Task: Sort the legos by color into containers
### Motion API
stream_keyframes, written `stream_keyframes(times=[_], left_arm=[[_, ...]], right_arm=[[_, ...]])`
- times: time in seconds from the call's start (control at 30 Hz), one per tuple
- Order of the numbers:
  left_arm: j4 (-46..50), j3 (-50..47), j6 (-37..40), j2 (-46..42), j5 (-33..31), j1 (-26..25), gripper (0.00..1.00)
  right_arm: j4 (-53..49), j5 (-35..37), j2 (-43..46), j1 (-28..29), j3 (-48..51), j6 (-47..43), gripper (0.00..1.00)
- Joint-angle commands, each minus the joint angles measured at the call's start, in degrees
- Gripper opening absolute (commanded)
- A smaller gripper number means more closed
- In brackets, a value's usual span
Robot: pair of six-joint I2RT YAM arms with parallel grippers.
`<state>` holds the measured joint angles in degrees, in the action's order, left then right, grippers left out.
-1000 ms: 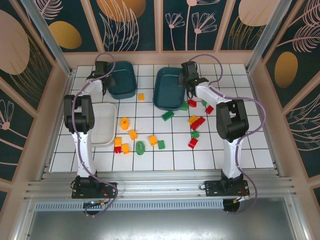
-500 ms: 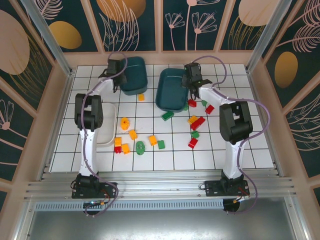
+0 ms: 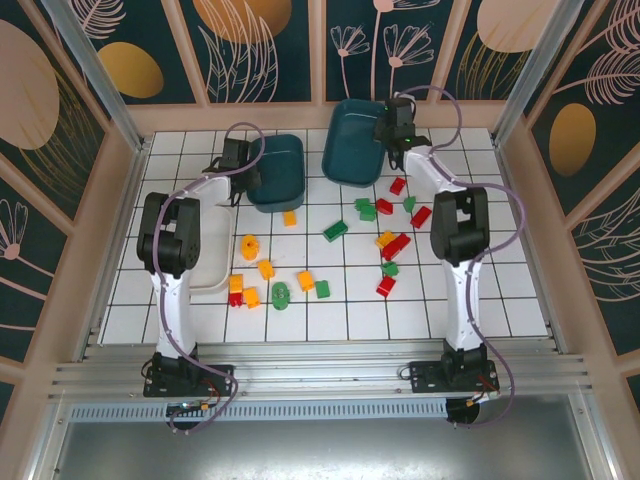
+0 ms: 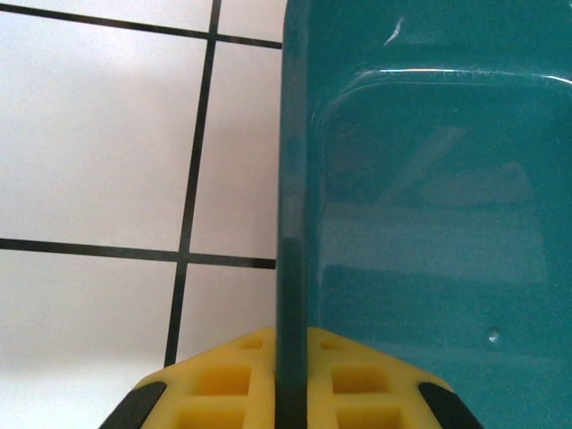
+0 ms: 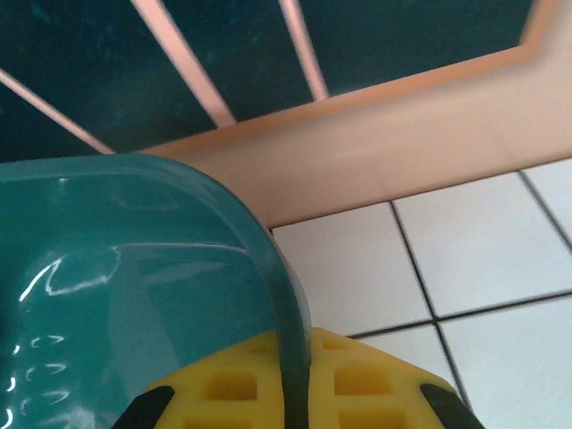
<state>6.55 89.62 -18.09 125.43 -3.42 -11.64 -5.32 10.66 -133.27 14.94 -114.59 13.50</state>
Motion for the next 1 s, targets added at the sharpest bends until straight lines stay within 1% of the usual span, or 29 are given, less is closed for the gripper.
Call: stream_keyframes(times=[0.0, 0.07, 0.13, 0.27, 0.37, 0.43, 0.53, 0.7, 0.77, 0.8, 0.9, 0.97], left_arm=[[2.55, -1.37, 0.69, -0.03, 1.06, -0.34, 0.00], [3.11, -0.69, 0.69, 0.02, 0.71, -0.65, 0.00], [3.11, -0.27, 0.73, 0.07, 0.52, -0.90, 0.00], [5.91, 2.15, 3.53, 1.25, -4.99, -3.45, 0.00], [6.20, 2.79, 2.83, 1.24, -4.41, -3.88, 0.00], [6.87, 3.79, 2.49, 1.26, -4.06, -4.01, 0.00], [8.62, 6.16, 2.24, 2.03, -2.62, -4.02, 0.00], [9.36, 6.54, 1.33, 2.11, -3.37, -4.12, 0.00], [9.28, 6.19, 0.69, 1.94, -2.67, -4.09, 0.07], [9.07, 5.93, 0.22, 1.74, -2.10, -4.07, 0.12], [8.55, 4.91, -1.20, 1.03, -0.72, -4.07, 0.25], [8.83, 4.94, -1.56, 0.41, -0.61, -4.05, 0.29]], right_arm=[[-4.16, -2.20, -6.40, 0.97, -6.96, -3.88, 0.00], [-5.03, -2.95, -6.88, 1.46, -7.63, -4.63, 0.00], [-3.99, -4.01, -5.43, 2.00, -4.77, -5.71, 0.00], [-7.30, -4.32, -4.51, 1.95, -2.53, -7.84, 0.00], [-7.33, -5.21, -1.69, 1.08, 2.33, -9.14, 0.00], [-8.85, -6.58, -0.20, 0.46, 3.72, -8.95, 0.00], [-12.06, -8.30, 0.56, 0.27, 3.36, -9.01, 0.00], [-14.80, -8.63, -1.06, -0.16, 0.65, -8.38, 0.00], [-15.04, -9.52, -1.98, -0.18, 0.04, -7.80, 0.00], [-15.53, -9.52, -2.54, -0.17, -0.74, -7.57, 0.00], [-16.60, -12.91, -4.09, -0.09, -2.55, -6.22, 0.00], [-16.74, -13.51, -4.28, 0.18, -2.87, -5.15, 0.01]])
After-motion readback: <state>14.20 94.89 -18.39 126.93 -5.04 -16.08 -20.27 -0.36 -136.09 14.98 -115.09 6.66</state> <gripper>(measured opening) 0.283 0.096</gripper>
